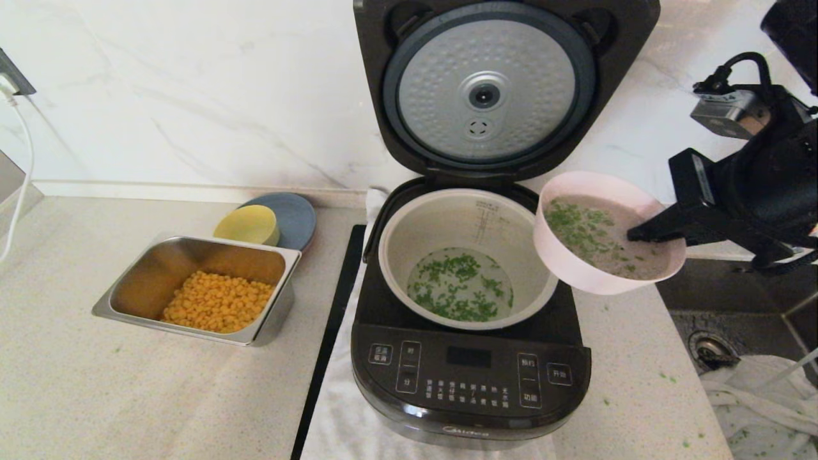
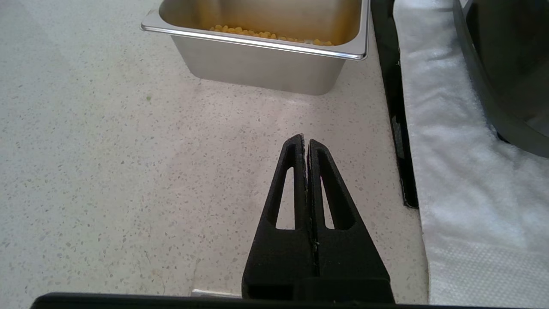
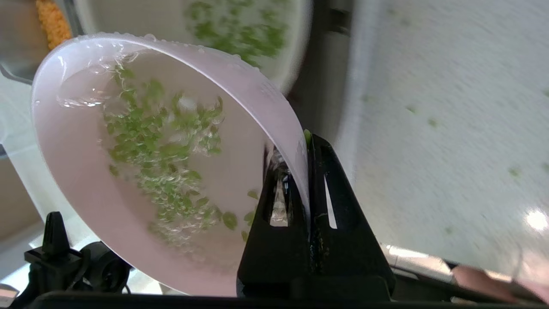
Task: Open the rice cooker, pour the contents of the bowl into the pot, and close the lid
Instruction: Pour the water from the bowl into the rice cooker
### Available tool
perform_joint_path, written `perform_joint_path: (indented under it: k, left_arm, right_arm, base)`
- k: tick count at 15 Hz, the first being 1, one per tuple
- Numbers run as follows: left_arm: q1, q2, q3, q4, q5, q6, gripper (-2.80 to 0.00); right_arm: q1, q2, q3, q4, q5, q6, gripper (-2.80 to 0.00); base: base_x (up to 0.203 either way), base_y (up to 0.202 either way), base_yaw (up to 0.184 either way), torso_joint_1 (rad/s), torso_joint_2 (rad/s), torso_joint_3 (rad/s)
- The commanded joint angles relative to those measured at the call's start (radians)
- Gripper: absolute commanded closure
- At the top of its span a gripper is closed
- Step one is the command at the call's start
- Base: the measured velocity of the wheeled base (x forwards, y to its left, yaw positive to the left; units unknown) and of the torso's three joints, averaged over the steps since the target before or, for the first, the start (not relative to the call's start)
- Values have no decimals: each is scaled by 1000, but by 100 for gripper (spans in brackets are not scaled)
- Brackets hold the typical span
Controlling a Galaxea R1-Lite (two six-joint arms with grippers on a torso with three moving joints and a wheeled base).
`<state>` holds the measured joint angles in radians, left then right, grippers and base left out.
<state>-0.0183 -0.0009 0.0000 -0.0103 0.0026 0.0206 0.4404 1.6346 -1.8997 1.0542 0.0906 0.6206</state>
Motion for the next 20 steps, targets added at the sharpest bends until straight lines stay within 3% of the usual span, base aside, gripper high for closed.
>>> perform_joint_path:
  k: [1, 8, 20]
  left_arm:
    - [0, -1, 8, 0, 0, -1, 0]
    - [0, -1, 8, 0, 0, 0, 0]
    - [0, -1, 8, 0, 0, 0, 0]
  right_arm:
    - [71, 80, -35, -9, -26, 8, 0]
    - [177, 191, -36, -97, -109, 30, 0]
    - [224, 274, -38, -214, -168, 33, 0]
  base:
    - [0, 0, 0, 0, 0, 0]
    - [0, 0, 0, 0, 0, 0]
    - [0, 0, 0, 0, 0, 0]
